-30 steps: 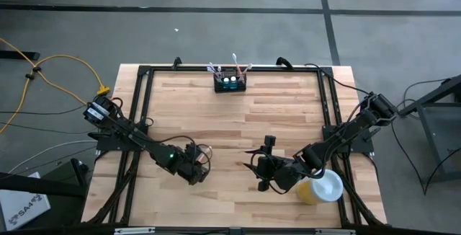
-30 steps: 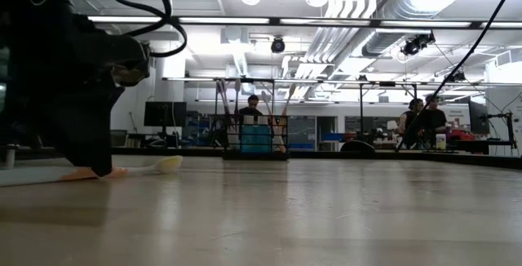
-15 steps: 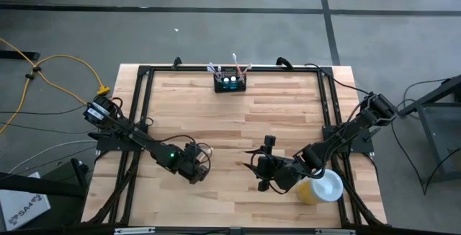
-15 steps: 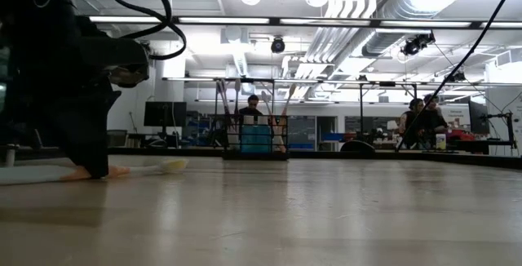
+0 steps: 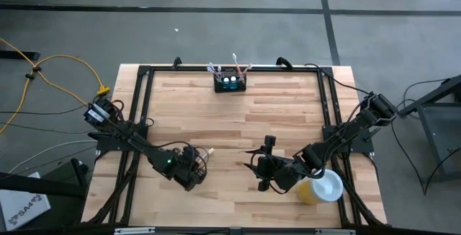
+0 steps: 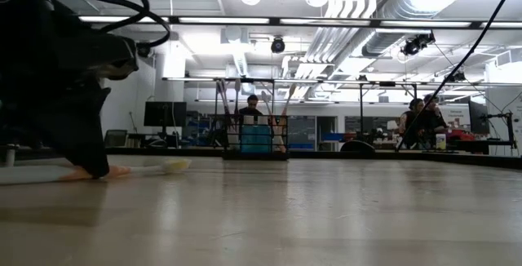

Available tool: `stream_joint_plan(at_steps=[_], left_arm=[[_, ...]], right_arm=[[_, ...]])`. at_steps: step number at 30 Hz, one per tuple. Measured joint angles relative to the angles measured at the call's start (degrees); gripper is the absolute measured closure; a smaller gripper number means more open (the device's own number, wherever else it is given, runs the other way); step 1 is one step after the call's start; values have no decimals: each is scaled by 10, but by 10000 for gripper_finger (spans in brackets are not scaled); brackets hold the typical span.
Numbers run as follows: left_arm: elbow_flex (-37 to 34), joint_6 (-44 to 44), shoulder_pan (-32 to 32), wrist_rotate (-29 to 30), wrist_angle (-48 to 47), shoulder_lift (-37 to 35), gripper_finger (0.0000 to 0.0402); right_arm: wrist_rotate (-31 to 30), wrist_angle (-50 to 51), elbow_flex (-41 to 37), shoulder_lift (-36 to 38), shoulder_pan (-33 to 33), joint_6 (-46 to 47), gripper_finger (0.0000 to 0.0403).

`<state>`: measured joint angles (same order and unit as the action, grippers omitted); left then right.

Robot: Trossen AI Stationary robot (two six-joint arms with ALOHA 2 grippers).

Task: Pick & Place toothbrushing station
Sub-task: Put the orange toothbrush into the wire organizer

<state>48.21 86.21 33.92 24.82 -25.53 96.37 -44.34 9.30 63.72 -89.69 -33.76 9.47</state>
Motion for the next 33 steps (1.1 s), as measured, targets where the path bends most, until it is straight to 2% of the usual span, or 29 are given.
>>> stream_joint_plan(at_steps=[9, 13, 17, 20, 23, 27, 33], left_arm=[[-2, -16, 14, 35, -4, -34, 400], [-2, -31, 7, 46, 1, -34, 401], [-1, -57, 5, 86, 18, -38, 401], [-1, -95, 5, 132, 42, -54, 401], [-1, -157, 8, 203, 80, -77, 401], [0, -297, 20, 288, 173, -99, 401], [0, -535, 33, 348, 373, -104, 401]], right_arm=[[1, 0, 0, 0, 0, 1, 217], [32, 8, 0, 0, 0, 19, 217], [37, 27, 0, 0, 0, 45, 217], [17, 56, 0, 0, 0, 73, 217], [8, 74, 0, 0, 0, 94, 217], [8, 75, 0, 0, 0, 100, 217], [6, 48, 0, 0, 0, 76, 217]])
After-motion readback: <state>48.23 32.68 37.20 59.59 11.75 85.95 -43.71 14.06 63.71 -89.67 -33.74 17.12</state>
